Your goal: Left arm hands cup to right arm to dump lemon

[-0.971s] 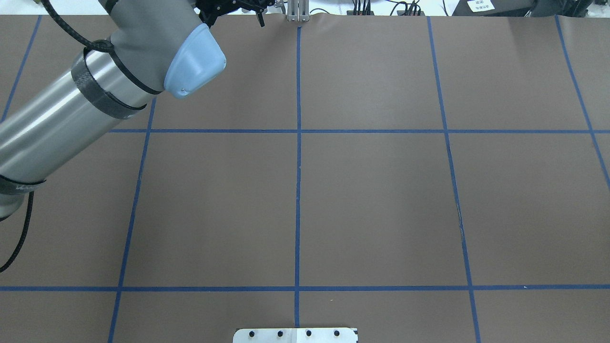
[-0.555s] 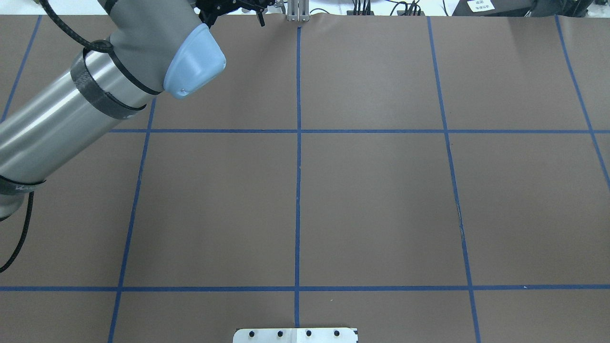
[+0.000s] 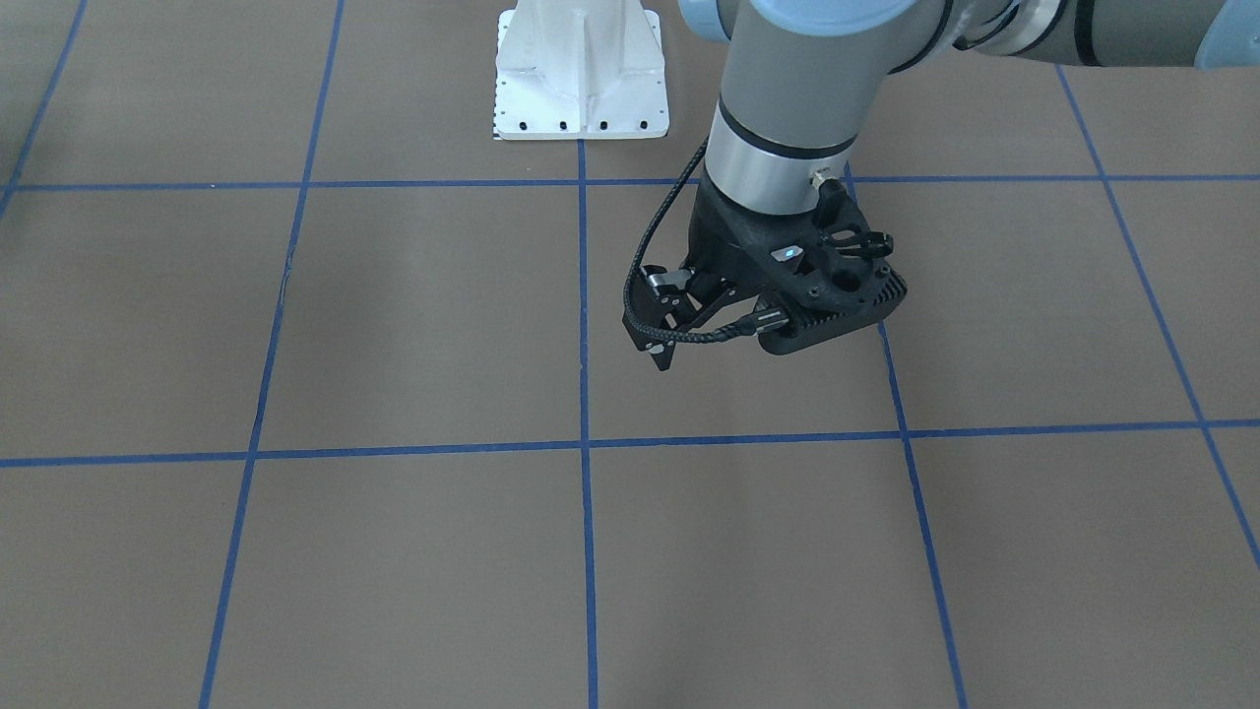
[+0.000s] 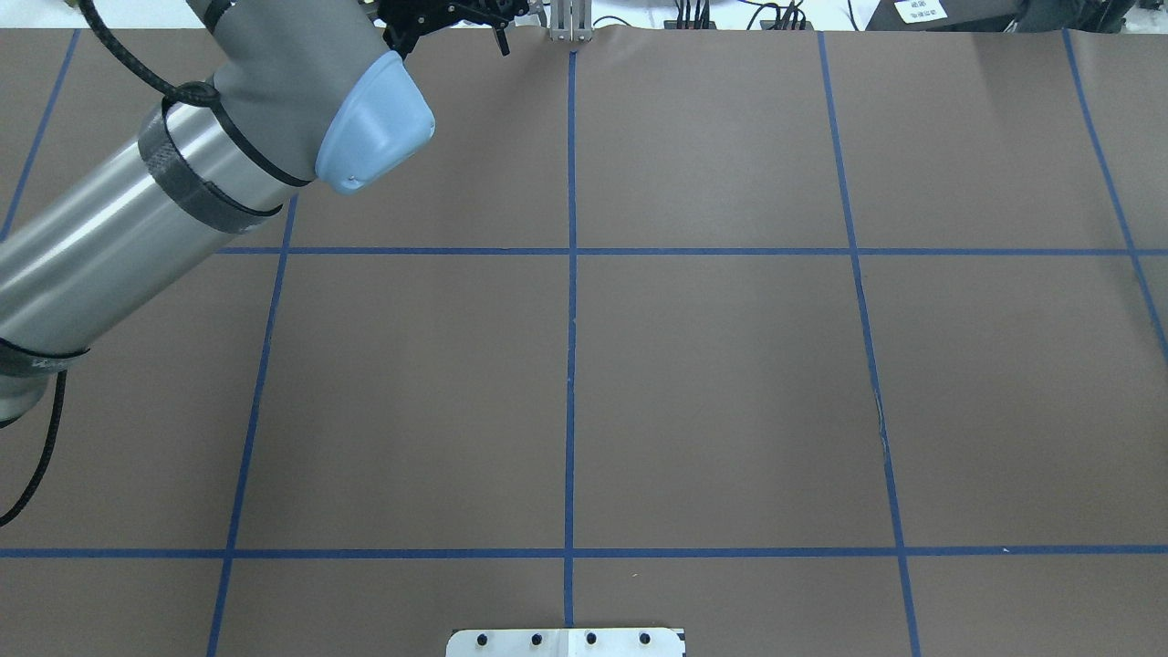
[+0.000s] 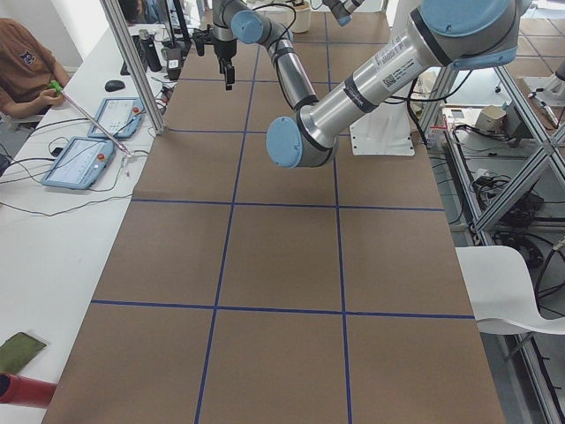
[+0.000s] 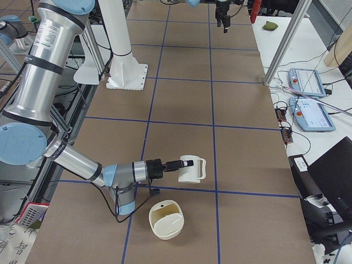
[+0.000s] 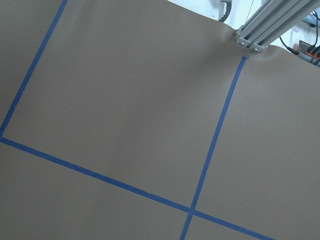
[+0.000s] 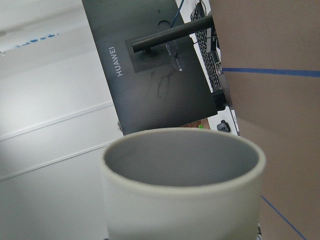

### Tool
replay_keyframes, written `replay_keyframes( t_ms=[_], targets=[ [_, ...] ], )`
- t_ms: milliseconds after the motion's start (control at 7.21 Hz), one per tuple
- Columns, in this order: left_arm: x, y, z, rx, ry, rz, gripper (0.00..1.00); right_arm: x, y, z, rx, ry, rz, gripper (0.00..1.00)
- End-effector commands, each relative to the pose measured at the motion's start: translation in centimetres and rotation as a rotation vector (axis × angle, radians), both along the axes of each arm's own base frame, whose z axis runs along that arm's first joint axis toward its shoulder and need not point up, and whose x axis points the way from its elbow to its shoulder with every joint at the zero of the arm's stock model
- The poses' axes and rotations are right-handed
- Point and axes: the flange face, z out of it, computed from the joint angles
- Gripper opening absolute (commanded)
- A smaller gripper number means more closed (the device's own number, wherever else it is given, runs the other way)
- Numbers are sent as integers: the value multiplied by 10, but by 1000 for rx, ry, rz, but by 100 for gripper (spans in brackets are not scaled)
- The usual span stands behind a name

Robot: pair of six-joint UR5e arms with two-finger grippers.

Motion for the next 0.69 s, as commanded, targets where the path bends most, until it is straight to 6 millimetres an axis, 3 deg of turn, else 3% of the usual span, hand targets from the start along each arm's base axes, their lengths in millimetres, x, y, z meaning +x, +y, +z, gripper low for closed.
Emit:
replay_keyframes(
  t_ms=[0,139,277,416,555],
  targets=[
    [3,1,3,-3,-2,6,100,-40,-56,-71,7,266,16,17],
    [5,1,3,-6,0,11,100,-61,-75,-98,24,383,4,17],
    [6,1,5,-9,1,14,100,-95,-101,-124,63,564,-8,17],
    [12,5,2,-8,3,24,100,-124,-123,-140,58,701,-34,16],
    [17,7,2,-10,4,32,100,-152,-134,-150,91,811,-63,14]
  ],
)
